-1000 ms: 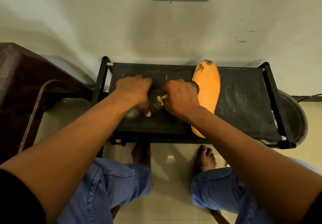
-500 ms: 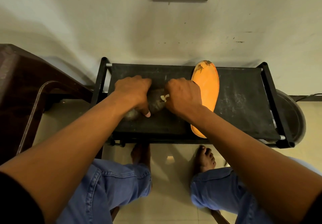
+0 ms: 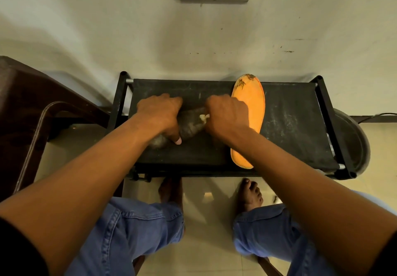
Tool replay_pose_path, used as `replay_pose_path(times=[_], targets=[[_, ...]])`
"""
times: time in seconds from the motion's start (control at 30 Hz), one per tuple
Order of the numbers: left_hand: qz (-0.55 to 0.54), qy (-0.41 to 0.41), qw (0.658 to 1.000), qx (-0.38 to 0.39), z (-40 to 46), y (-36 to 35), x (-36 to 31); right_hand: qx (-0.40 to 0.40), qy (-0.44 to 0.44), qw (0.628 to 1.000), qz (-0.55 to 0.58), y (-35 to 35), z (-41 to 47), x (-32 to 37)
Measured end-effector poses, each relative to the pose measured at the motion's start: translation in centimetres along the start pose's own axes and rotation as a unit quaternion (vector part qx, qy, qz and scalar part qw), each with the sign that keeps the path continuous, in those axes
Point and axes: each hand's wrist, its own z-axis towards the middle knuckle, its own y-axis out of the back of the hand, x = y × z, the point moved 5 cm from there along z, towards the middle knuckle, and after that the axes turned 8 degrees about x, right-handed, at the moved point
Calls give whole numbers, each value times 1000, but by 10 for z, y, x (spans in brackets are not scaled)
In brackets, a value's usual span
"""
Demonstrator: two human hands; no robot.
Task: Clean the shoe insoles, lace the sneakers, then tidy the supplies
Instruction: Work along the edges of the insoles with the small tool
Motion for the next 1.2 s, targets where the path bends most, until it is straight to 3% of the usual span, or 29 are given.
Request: replay_pose_path(times=[0.17, 0.43, 0.5, 0.87, 1.2], targets=[[3, 0, 1000, -1, -2, 0, 0, -25, -72, 997, 12, 7, 5, -32], [4, 5, 1000, 0, 0, 0, -1, 39, 73, 996, 40, -10, -6, 20], [2, 6, 1000, 1, 0, 0, -2, 33, 76, 996, 35, -10, -7, 20], [15, 15, 1000, 7, 0, 1, -2, -69, -115, 991, -6, 9, 7, -54], [9, 5, 1000, -4, 2, 0, -2, -99, -15, 993, 70, -14, 18, -20]])
